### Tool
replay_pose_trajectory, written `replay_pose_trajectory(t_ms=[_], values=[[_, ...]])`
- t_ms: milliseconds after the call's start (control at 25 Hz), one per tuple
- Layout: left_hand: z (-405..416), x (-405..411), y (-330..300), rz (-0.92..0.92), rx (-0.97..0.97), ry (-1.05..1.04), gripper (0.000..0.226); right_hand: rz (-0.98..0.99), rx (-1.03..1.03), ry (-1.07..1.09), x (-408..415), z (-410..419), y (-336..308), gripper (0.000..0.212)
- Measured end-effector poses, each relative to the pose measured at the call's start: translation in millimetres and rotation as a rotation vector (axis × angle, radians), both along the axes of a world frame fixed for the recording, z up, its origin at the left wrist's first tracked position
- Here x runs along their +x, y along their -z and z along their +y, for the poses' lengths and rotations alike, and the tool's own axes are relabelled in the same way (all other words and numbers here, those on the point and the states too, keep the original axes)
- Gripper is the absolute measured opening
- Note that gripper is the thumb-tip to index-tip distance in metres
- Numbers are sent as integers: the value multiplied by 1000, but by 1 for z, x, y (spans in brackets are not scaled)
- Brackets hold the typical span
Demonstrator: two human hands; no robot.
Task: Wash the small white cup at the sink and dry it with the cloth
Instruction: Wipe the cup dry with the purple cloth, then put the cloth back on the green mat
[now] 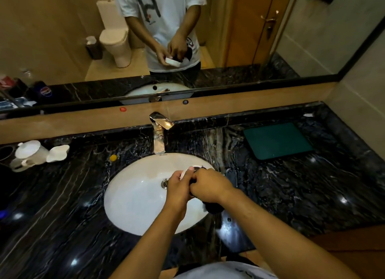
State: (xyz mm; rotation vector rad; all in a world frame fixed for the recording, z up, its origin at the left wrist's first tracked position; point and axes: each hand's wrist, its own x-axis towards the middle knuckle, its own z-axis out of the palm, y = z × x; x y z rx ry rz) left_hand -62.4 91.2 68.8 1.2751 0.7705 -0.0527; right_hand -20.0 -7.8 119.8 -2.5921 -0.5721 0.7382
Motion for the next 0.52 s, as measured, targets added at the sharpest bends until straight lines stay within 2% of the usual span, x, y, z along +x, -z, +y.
replay_pose_trajectory(t_ms=[120,200,280,400,520], values=[[1,3,1,60,154,45,30,-225,-151,-44,-10,3,13,31],[5,8,1,94,24,-36,32,-365,-144,36,-18,2,25,32],[10,11,3,133,-198,-124,32,-448,-27,206,-20,-7,36,29],[8,13,12,118,-348,-109,32,-348,257,417,-11,-33,48,31],[-5,15,17,116,-376,-51,30,-51,573,659,0,-57,48,38]])
